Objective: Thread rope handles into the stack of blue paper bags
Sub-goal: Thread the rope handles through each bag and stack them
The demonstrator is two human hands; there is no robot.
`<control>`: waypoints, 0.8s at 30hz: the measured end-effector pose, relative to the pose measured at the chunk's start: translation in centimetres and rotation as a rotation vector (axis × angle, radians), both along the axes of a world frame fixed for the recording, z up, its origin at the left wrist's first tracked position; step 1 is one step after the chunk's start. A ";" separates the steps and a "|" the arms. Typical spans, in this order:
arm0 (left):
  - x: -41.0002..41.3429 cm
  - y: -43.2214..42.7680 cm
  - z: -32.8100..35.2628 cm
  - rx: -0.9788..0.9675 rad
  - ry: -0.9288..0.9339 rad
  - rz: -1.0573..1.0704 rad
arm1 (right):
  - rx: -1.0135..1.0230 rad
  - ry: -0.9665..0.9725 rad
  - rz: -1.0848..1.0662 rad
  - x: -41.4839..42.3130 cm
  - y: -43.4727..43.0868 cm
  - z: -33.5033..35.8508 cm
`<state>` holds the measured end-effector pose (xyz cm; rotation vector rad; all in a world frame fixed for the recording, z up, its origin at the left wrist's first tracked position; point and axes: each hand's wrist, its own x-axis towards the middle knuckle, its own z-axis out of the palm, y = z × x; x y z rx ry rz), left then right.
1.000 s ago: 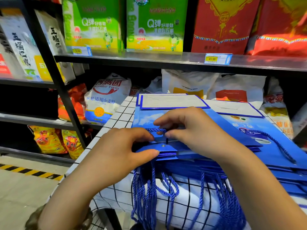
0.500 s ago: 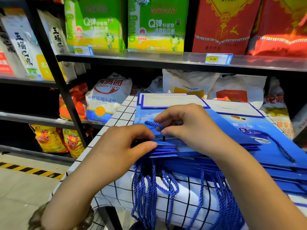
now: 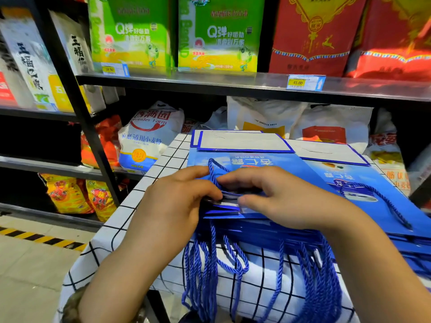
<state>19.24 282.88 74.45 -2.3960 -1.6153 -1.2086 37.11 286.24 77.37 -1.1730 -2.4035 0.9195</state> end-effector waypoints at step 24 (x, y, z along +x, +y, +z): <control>1.3 -0.7 0.2 -0.168 0.140 0.158 | 0.140 0.128 -0.188 -1.2 -1.0 -0.9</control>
